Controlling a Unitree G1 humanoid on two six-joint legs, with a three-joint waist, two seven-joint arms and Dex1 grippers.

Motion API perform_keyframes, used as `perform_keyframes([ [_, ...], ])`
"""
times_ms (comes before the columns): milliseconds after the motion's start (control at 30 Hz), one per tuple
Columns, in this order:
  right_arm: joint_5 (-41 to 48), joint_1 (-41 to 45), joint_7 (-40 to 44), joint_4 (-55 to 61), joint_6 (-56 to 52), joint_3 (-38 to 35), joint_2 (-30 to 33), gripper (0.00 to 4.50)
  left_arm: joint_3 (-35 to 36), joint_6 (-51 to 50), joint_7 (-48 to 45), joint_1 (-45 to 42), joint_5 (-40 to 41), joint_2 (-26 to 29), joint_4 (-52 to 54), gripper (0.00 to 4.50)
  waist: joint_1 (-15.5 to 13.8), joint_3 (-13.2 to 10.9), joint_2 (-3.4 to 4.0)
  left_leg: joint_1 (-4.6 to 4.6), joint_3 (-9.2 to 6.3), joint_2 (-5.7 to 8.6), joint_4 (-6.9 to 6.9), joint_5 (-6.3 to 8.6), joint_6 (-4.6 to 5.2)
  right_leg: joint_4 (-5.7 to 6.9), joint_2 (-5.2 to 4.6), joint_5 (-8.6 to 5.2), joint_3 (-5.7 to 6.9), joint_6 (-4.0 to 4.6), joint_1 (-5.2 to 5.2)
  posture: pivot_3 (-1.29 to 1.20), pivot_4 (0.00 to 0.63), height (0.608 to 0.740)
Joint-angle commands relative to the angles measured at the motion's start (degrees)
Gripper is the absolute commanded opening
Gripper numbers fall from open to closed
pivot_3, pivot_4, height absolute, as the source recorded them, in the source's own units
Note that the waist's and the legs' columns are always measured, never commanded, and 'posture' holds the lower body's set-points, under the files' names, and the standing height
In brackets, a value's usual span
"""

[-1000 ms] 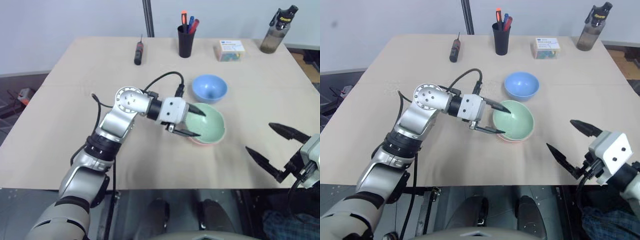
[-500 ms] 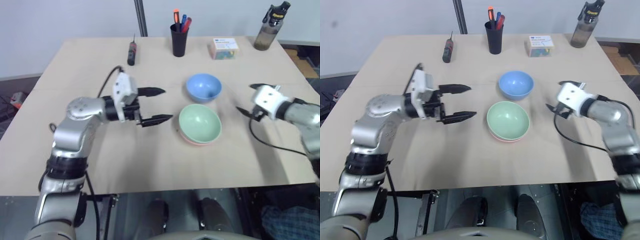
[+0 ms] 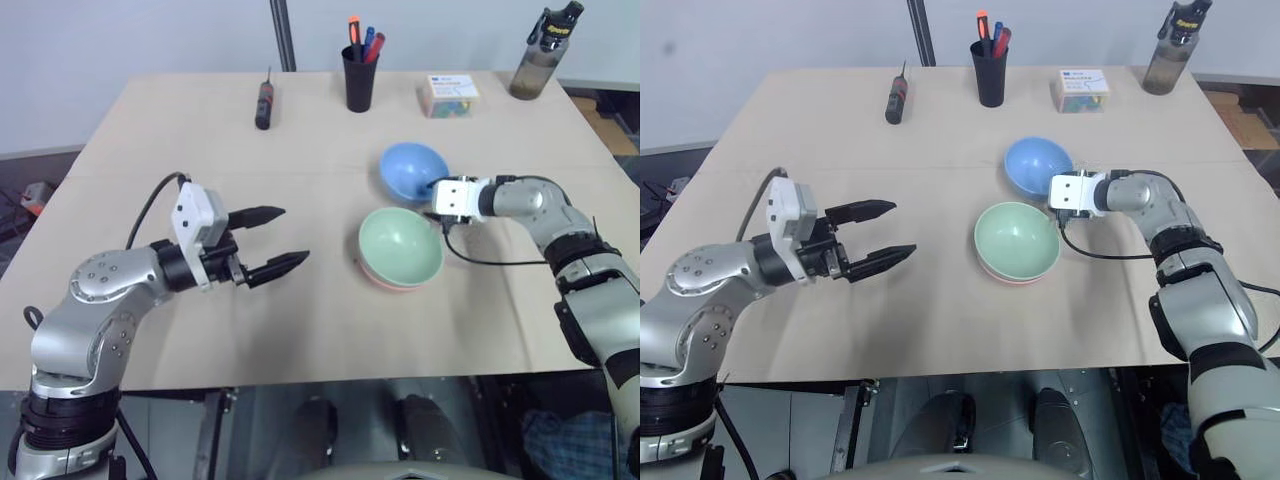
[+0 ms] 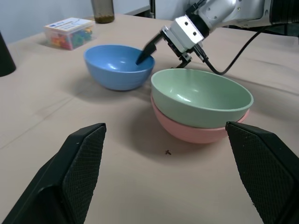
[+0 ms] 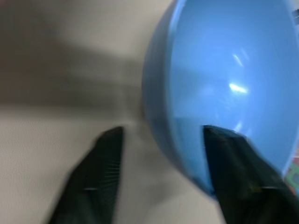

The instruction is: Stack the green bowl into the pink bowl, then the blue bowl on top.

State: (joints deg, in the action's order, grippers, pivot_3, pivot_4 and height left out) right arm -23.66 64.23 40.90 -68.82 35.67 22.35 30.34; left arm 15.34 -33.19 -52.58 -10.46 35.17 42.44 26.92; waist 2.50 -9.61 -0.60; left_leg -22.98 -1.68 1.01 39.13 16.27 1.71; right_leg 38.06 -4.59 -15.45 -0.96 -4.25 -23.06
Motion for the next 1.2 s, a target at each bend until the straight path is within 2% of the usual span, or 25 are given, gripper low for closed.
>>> perform_keyframes([
  [33, -1.40, 2.66, -2.05, -0.70, 2.34, 0.26, 0.10, 1.01, 1.63, 0.72, 1.57, 0.80, 0.92, 0.47, 3.19, 4.37, 0.01, 0.00, 0.00, 0.00, 0.00, 0.00, 0.00, 0.00, 0.00, 0.01, 0.00, 0.00, 0.00, 0.00, 0.00, 0.00, 0.150, 0.740],
  [100, -2.09, 3.16, -2.47, -0.91, 3.21, 0.35, 0.36, 0.16, 1.48, 0.90, 2.13, 1.12, 0.98, 0.38, 3.54, 4.37, -0.04, 0.00, 0.00, 0.01, 0.00, -0.01, 0.00, 0.00, 0.00, 0.01, 0.01, 0.00, 0.00, 0.00, -0.01, 0.00, 0.150, 0.740],
  [133, -2.04, 3.39, -2.03, -0.71, 3.66, 0.13, 0.74, 0.04, 1.40, 0.99, 2.35, 1.26, 1.00, 0.34, 3.67, 4.37, -0.03, 0.00, 0.00, 0.00, -0.01, -0.01, -0.01, 0.00, 0.00, 0.01, 0.01, 0.00, 0.01, 0.00, -0.01, 0.00, 0.150, 0.740],
  [233, 1.55, 3.63, 2.78, 1.05, 4.62, -2.53, 1.86, 0.04, 1.09, 1.49, 2.74, 1.27, 0.84, 0.13, 3.24, 4.37, -0.02, -0.01, 0.02, 0.01, 0.01, 0.00, -0.01, 0.00, 0.00, 0.01, 0.01, 0.00, -0.01, 0.00, -0.01, 0.00, 0.150, 0.740],
  [333, 12.40, 1.63, 15.69, 8.96, 2.07, -7.96, 3.48, 0.04, 0.01, 2.25, 3.05, 0.07, 0.14, -0.15, 1.50, 4.37, -0.05, -0.05, 0.08, 0.00, 0.01, 0.00, -0.01, 0.00, 0.00, 0.00, 0.00, 0.00, -0.01, 0.00, -0.01, 0.00, 0.150, 0.740],
  [400, 24.23, -3.91, 27.55, 26.67, -10.39, -10.99, 6.37, 0.04, -1.10, 3.09, 3.27, -1.09, -0.71, -0.56, -0.11, 4.37, -0.18, -0.05, 0.09, -0.01, 0.00, -0.01, -0.01, 0.00, 0.00, 0.00, -0.01, 0.00, 0.00, 0.00, 0.00, 0.00, 0.150, 0.740],
  [467, 33.54, -10.01, 32.71, 45.82, -24.34, -12.92, 9.76, 0.04, -2.03, 3.89, 3.25, -2.03, -1.45, -0.84, -1.50, 4.37, -0.58, -0.04, 0.11, -0.06, -0.11, -0.03, -0.03, 0.01, 0.00, -0.04, -0.02, 0.00, 0.09, 0.00, 0.02, 0.00, 0.150, 0.740],
  [600, 44.00, -21.11, 31.82, 75.84, -45.90, -14.97, 16.33, 0.04, -3.80, 5.20, 2.90, -4.12, -2.38, -1.54, -3.88, 4.37, -1.04, -0.03, 0.13, -0.23, -0.22, -0.02, 0.00, 0.02, 0.02, -0.03, -0.09, 0.00, 0.18, 0.00, -0.07, 0.00, 0.150, 0.740],
  [700, 46.86, -27.01, 27.86, 86.92, -55.41, -15.06, 17.47, 0.04, -4.97, 6.19, 2.67, -5.39, -3.26, -1.91, -5.31, 4.37, -1.09, -0.03, 0.13, -0.20, -0.19, -0.01, 0.03, 0.02, 0.02, -0.01, -0.14, 0.00, 0.14, 0.00, -0.07, 0.00, 0.150, 0.740],
  [767, 46.24, -29.40, 25.54, 89.24, -58.25, -14.38, 16.77, 0.04, -5.56, 6.26, 2.50, -6.15, -3.42, -1.99, -5.90, 4.37, -1.39, -0.02, 0.11, -0.11, -0.15, -0.01, 0.04, 0.02, 0.03, 0.02, -0.23, 0.01, 0.12, 0.00, -0.01, 0.00, 0.150, 0.740],
  [800, 45.35, -30.19, 24.59, 89.39, -58.87, -13.79, 16.27, 0.70, -5.89, 6.26, 2.54, -6.64, -3.58, -2.03, -6.15, 4.37, -1.56, -0.02, 0.12, -0.05, -0.14, 0.00, 0.04, 0.02, 0.03, 0.02, -0.22, 0.00, 0.12, 0.00, 0.03, 0.00, 0.150, 0.740],
  [867, 44.16, -30.87, 22.51, 89.03, -60.03, -13.34, 15.06, 1.22, -6.49, 6.59, 2.38, -7.39, -4.14, -1.98, -6.72, 4.37, -1.74, -0.02, 0.11, -0.04, -0.12, 0.06, 0.04, 0.02, 0.03, 0.04, -0.14, 0.00, 0.10, 0.00, 0.03, 0.00, 0.150, 0.740],
  [900, 43.41, -31.14, 21.98, 88.90, -59.97, -13.25, 15.00, 1.79, -6.72, 6.30, 2.16, -7.60, -4.04, -1.80, -6.87, 4.37, -1.78, -0.02, 0.11, -0.04, -0.12, 0.07, 0.05, 0.02, 0.03, 0.04, -0.13, 0.00, 0.10, 0.00, 0.03, 0.00, 0.150, 0.740],
  [933, 43.09, -31.42, 21.56, 89.02, -60.29, -13.50, 15.10, 2.02, -6.84, 6.23, 1.93, -7.78, -3.92, -1.68, -6.97, 4.37, -1.80, -0.02, 0.11, -0.05, -0.12, 0.08, 0.05, 0.02, 0.03, 0.03, -0.13, 0.01, 0.11, 0.00, 0.02, 0.00, 0.150, 0.740],
  [967, 43.36, -31.86, 21.11, 89.45, -60.87, -14.18, 15.19, 2.51, -6.87, 6.20, 1.79, -7.90, -3.85, -1.61, -6.99, 4.37, -1.81, -0.02, 0.11, -0.06, -0.12, 0.09, 0.05, 0.02, 0.03, 0.03, -0.12, 0.01, 0.10, 0.00, 0.01, 0.00, 0.150, 0.740],
  [1133, 49.85, -36.87, 19.20, 94.32, -66.81, -22.59, 17.14, 4.44, -7.17, 9.50, 2.64, -7.05, -6.78, -2.44, -7.08, 4.37, -2.03, -0.03, 0.11, -0.14, -0.15, 0.09, 0.03, 0.02, 0.04, -0.02, -0.12, 0.00, 0.15, 0.00, -0.01, 0.00, 0.150, 0.740],
  [1200, 53.35, -43.73, 18.36, 97.49, -69.73, -30.18, 18.62, 4.44, -5.45, 7.85, -1.06, -5.41, -2.68, -1.44, -6.82, 4.37, -2.11, -0.01, 0.09, -0.16, -0.17, 0.09, 0.04, 0.02, 0.04, -0.03, -0.13, 0.00, 0.16, 0.00, -0.01, 0.00, 0.150, 0.740],
])
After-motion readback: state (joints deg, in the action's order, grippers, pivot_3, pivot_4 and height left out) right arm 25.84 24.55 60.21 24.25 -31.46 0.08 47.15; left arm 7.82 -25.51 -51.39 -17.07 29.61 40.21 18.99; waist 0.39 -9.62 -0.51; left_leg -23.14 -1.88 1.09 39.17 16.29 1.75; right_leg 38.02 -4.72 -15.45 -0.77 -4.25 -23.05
